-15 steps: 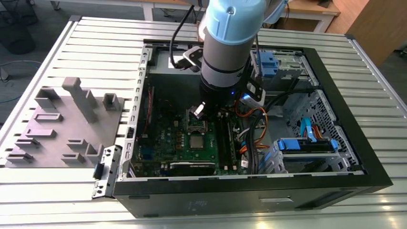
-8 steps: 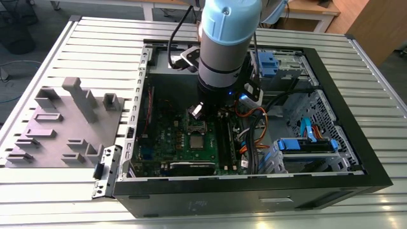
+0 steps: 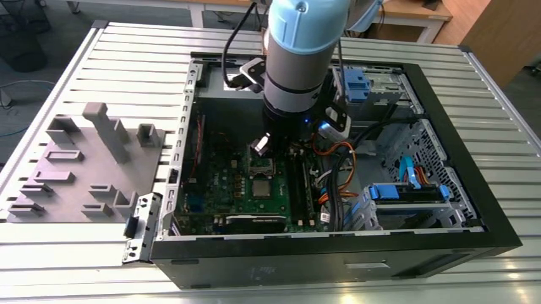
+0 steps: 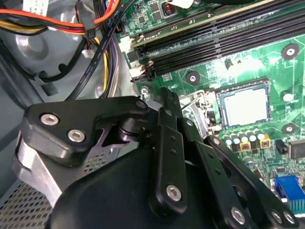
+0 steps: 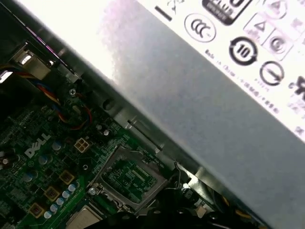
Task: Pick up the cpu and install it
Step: 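Close the cpu cover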
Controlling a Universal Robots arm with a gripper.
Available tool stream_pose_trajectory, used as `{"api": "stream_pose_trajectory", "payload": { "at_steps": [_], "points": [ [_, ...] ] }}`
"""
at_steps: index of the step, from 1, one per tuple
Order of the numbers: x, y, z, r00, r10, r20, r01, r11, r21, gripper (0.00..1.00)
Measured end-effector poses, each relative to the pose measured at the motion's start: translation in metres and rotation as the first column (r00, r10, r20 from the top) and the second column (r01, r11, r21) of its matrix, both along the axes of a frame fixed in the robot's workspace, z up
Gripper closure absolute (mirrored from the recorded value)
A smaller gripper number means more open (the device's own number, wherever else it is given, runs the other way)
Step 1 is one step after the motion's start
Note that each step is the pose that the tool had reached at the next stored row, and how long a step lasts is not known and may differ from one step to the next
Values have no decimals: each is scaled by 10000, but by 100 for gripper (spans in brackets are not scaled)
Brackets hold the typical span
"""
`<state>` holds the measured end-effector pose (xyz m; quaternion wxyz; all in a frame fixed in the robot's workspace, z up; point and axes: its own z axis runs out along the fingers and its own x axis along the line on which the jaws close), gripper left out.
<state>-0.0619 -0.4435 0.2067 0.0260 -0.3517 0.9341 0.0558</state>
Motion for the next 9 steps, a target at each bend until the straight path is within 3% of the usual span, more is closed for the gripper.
{"api": "stream_pose_trajectory", "payload": {
  "at_steps": [9],
  "points": [
    [1,0,134,10000,2,-1,-2,10000,-3,89]
  ]
}}
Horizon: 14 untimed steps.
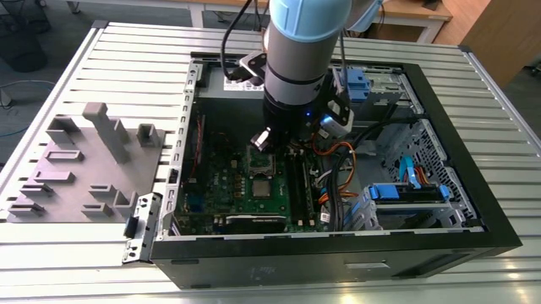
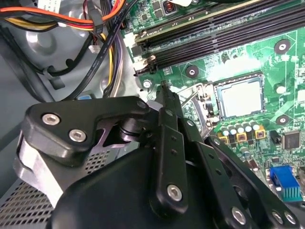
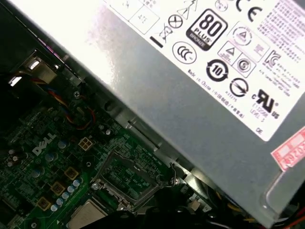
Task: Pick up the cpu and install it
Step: 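Close the cpu cover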
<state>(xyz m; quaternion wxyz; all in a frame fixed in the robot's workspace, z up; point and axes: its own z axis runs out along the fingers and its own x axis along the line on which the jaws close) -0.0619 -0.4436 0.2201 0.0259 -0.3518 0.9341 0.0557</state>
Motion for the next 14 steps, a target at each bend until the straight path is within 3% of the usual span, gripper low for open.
{"api": "stream_pose_trajectory", "payload": {
  "at_steps": [9,14],
  "points": [
    [0,-39,26,10000,0,0,0,10000,1,89],
    [4,-86,32,10000,0,-2,0,10000,0,89]
  ]
}}
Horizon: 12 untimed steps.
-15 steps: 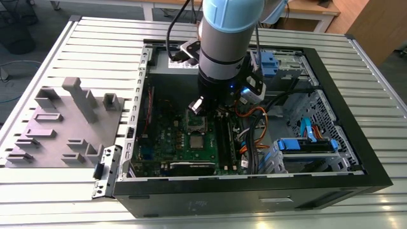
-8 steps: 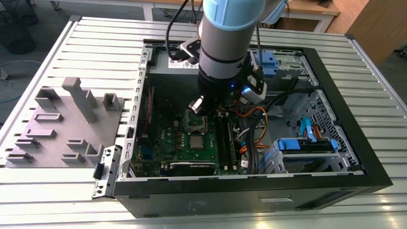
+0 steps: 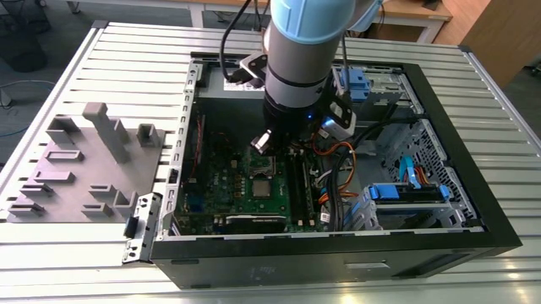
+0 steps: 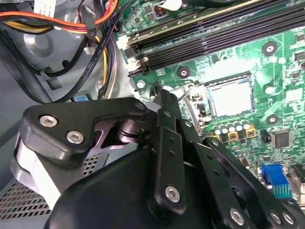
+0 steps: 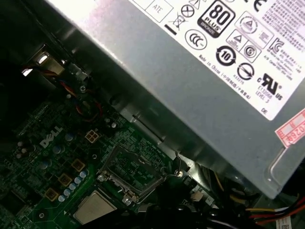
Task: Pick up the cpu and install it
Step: 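Close the cpu cover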
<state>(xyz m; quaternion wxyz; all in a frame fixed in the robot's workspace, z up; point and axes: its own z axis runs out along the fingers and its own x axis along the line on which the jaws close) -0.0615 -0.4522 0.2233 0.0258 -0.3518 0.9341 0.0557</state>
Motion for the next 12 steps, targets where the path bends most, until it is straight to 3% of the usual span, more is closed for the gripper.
{"api": "stream_pose_trajectory", "payload": {
  "at_steps": [12],
  "points": [
    [41,-173,13,10000,-1,-65,1,10000,0,89]
  ]
}}
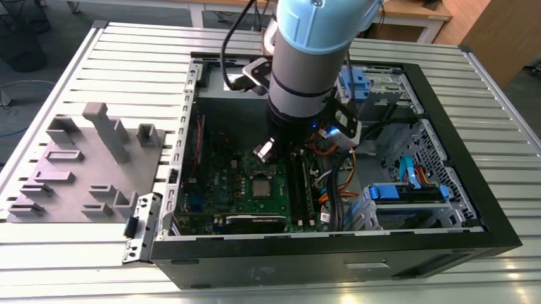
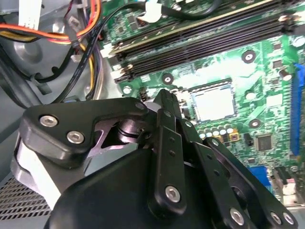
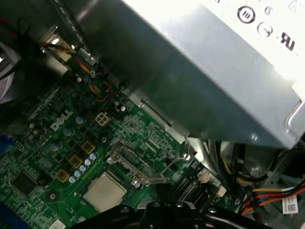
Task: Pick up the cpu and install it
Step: 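Close the cpu cover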
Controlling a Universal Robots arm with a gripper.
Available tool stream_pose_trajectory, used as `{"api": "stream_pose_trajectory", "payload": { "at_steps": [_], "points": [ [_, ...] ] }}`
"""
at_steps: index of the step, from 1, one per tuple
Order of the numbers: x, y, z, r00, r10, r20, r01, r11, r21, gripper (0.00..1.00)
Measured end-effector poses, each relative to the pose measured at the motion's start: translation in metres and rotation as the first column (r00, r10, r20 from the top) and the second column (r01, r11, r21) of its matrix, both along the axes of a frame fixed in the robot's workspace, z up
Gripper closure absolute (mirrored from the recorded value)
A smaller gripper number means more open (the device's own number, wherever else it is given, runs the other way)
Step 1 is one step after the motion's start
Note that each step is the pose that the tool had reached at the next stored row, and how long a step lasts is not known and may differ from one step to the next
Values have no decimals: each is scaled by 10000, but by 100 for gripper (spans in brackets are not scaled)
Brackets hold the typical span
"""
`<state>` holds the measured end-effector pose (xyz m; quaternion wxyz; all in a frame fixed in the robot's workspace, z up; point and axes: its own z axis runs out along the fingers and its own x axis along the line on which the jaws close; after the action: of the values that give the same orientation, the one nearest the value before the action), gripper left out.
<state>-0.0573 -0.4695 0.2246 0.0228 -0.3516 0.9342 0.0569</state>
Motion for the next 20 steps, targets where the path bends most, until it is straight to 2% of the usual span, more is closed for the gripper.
{"api": "stream_pose_trajectory", "payload": {
  "at_steps": [8,10,14,20],
  "points": [
    [49,-146,0,10000,0,-58,0,10000,2,89],
    [55,-148,0,10000,1,-58,0,10000,28,89],
    [61,-147,-2,9999,118,-59,-118,9999,32,89],
    [64,-121,-9,9991,431,-58,-431,9991,32,89]
  ]
}}
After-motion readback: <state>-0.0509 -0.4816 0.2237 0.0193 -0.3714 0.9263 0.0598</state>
